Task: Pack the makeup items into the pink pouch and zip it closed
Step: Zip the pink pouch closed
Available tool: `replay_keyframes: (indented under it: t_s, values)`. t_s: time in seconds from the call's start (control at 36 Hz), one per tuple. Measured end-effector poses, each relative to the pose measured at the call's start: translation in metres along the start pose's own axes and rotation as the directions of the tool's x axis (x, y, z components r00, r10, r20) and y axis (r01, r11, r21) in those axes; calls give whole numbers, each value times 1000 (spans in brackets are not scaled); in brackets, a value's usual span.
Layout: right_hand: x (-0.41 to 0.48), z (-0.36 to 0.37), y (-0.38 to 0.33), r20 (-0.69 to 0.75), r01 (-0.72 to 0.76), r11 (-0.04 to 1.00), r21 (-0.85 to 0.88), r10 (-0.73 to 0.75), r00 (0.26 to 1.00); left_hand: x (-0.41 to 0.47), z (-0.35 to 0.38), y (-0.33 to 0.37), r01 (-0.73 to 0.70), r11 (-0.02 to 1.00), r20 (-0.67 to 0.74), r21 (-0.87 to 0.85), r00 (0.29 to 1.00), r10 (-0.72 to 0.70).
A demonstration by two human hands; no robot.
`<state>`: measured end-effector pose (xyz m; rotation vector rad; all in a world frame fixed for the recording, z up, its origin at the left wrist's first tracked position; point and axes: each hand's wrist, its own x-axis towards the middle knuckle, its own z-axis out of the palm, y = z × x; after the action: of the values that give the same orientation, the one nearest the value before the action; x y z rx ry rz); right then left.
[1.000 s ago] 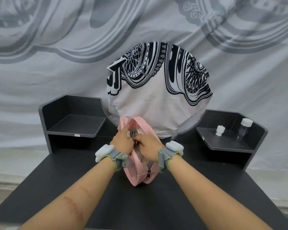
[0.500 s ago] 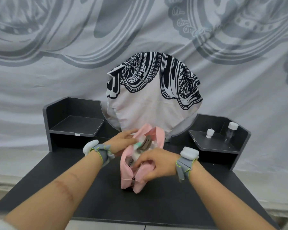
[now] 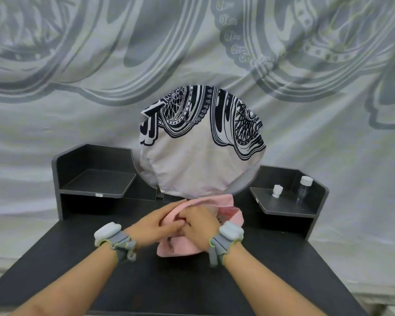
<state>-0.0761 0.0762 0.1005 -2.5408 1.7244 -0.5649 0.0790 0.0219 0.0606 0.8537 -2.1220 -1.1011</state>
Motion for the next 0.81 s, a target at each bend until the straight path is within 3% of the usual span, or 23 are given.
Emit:
replay_keyframes:
  t_s: [0.08, 0.14, 0.25, 0.33, 0.44, 0.53, 0.64, 0.72, 0.81]
  values:
    - [3, -6, -3, -49, 22, 988, 156, -14, 999, -5, 0, -9, 5, 995, -156, -99, 988, -20]
    - [2, -14, -7, 9, 83, 971, 225, -87, 996, -9, 2, -15, 33, 987, -239, -156, 968, -70]
    - [-2, -17, 1, 162, 92, 992, 84, -104, 981, -11, 8, -22, 118, 909, -364, -399, 890, -275]
    - [-4, -13, 8, 200, 84, 995, -51, -72, 977, -12, 10, -27, 119, 859, -350, -498, 878, -325]
    - [-2, -10, 6, 153, 93, 995, -34, -87, 984, -4, 15, -14, 104, 797, -293, -594, 895, -336]
    - [1, -7, 4, 102, 80, 990, -119, -68, 992, 5, 23, -9, 168, 799, -253, -577, 894, -371]
    - [6, 1, 5, 24, 3, 994, -106, 0, 1000, 14, 27, -15, 298, 760, -325, -577, 771, -548]
    - [11, 11, 7, 33, -26, 999, -35, 27, 999, 14, 22, -14, 487, 761, -371, -428, 673, -639]
    - [14, 18, 15, 5, -48, 999, 5, 48, 999, 12, 17, -11, 621, 730, -337, -284, 649, -683]
